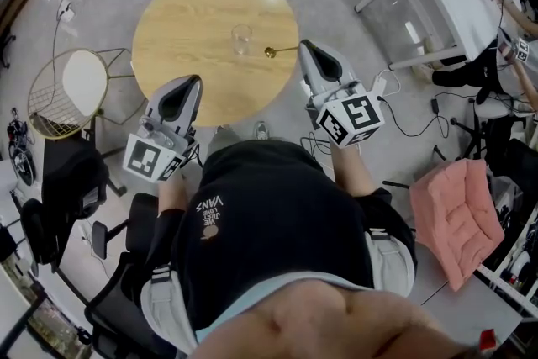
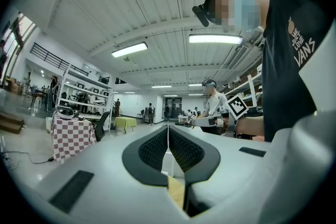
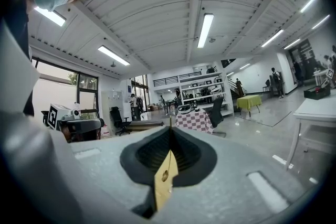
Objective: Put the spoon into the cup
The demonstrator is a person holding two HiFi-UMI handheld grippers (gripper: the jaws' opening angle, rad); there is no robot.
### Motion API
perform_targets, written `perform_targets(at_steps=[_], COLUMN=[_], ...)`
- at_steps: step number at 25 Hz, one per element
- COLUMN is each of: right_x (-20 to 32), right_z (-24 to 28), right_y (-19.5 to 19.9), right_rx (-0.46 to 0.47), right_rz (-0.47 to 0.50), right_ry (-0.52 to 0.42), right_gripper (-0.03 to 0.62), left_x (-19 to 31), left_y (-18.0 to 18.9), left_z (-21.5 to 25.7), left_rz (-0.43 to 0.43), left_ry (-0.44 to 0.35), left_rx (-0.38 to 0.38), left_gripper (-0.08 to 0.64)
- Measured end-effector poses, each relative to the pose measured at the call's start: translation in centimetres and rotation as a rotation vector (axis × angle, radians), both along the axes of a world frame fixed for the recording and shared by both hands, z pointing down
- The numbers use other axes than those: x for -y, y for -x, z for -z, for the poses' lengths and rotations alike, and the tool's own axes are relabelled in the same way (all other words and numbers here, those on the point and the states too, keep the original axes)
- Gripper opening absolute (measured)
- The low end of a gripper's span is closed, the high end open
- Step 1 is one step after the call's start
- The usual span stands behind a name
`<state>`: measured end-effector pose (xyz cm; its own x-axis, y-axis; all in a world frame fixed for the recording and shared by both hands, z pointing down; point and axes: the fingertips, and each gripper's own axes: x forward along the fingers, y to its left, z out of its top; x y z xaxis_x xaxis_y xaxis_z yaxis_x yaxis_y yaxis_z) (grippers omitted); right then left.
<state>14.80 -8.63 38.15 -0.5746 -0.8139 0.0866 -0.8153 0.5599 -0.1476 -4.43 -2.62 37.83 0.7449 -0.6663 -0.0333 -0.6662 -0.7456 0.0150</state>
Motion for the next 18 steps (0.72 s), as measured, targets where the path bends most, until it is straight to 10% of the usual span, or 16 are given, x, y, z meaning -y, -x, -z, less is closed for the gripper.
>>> perform_targets(at_steps=[18], right_x=[3.0], right_z=[0.9], right_y=[3.9], right_rx=[-0.006], right_rz=[-0.2], right_ry=[-0.007], right_gripper=[-0.002], left_x=[6.0], left_y=[4.1], left_z=[0.6], left_rz=[-0.212], left_ry=[0.01], left_rx=[0.002], left_gripper=[0.002])
